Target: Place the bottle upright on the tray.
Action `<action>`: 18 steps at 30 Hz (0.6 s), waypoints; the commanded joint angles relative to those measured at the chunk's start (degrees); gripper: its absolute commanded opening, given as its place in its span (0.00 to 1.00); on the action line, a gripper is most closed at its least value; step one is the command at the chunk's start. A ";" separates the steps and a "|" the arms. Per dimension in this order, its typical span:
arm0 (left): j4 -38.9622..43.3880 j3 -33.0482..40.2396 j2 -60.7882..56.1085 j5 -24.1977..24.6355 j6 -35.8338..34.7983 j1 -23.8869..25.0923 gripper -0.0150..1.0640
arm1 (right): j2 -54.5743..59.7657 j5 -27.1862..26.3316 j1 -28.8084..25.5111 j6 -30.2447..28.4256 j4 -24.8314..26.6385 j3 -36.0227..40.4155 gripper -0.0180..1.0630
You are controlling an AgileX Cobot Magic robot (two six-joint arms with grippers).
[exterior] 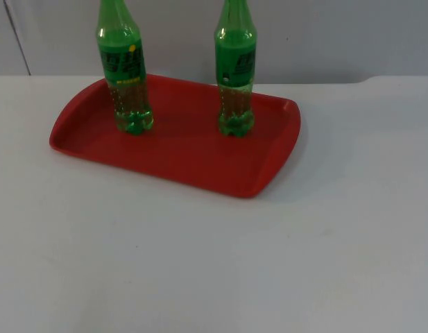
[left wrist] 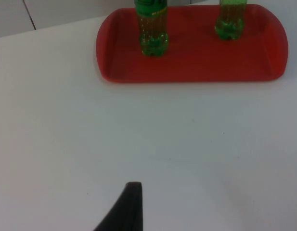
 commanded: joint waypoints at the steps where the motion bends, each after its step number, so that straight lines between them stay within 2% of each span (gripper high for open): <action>1: -0.44 0.31 -0.29 -0.58 0.00 -0.24 0.99 | -0.21 -0.15 -2.24 -0.27 0.24 0.05 0.99; 12: -0.44 0.31 -0.29 -0.58 0.00 -0.24 0.99 | -0.21 -0.15 -16.06 -0.27 0.24 0.05 0.99; 18: -0.44 0.31 -0.29 -0.58 0.00 -0.24 0.99 | -0.21 -0.15 -20.71 -0.27 0.24 0.05 0.99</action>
